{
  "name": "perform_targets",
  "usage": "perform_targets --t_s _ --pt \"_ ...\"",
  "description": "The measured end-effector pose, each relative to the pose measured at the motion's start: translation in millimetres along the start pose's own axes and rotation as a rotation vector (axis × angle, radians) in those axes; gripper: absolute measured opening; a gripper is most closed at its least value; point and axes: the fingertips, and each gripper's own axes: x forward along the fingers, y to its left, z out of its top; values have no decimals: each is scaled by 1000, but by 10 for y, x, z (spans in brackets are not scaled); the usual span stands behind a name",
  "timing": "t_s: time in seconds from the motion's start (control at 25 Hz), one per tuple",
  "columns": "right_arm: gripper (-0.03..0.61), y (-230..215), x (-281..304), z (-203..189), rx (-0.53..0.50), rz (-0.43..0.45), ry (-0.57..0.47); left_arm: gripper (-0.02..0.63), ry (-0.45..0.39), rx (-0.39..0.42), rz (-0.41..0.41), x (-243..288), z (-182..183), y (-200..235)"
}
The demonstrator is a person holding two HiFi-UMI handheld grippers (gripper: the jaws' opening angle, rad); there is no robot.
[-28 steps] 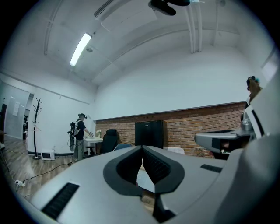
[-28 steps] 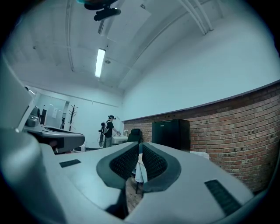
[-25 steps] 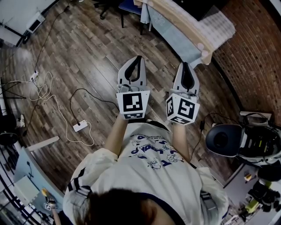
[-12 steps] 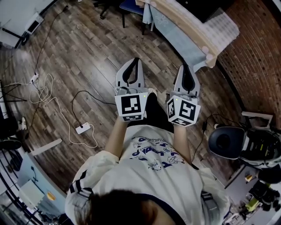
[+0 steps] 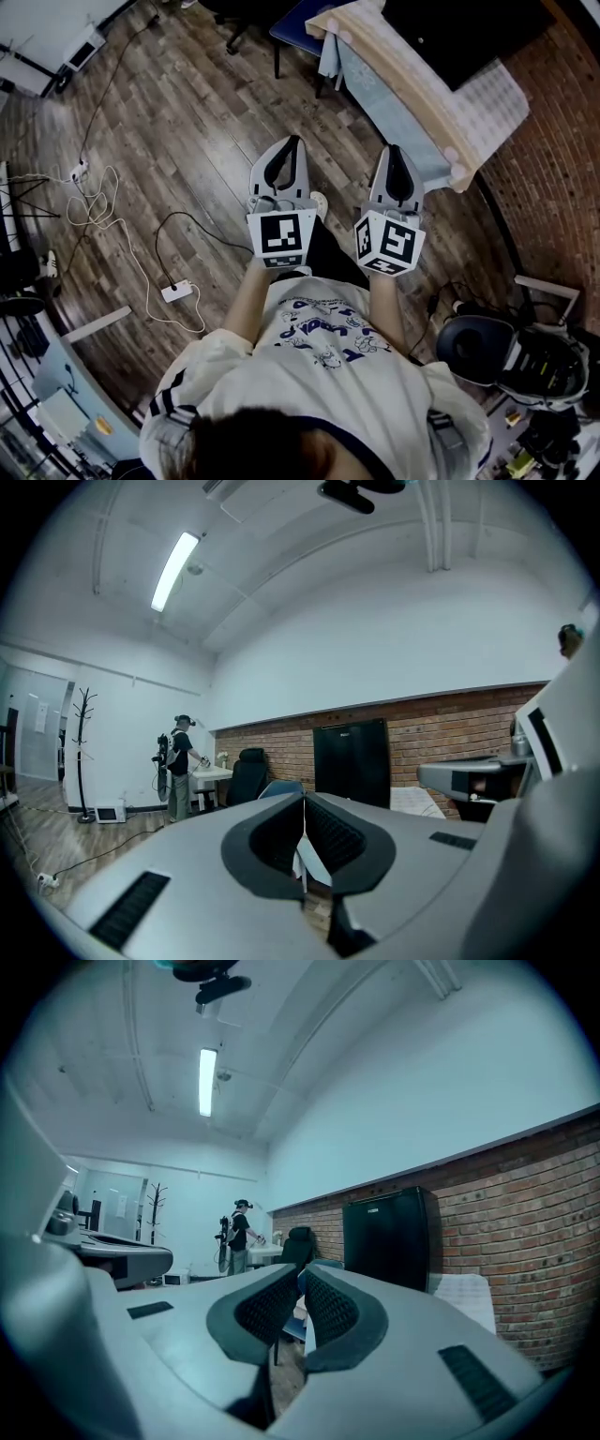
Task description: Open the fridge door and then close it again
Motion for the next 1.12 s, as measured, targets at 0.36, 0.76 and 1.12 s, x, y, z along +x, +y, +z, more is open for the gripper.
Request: perform_targets --t_s 0.36,0.76,1.12 --pt "44 -404 1508 309 0 21 -26 18 -34 26 11 1487 436 218" --pt "44 -946 2412 338 20 -31 1 18 -7 20 -57 2606 526 92" --pt "44 -1332 3102 213 11 -132 28 19 -3 -18 -187 3691 477 34"
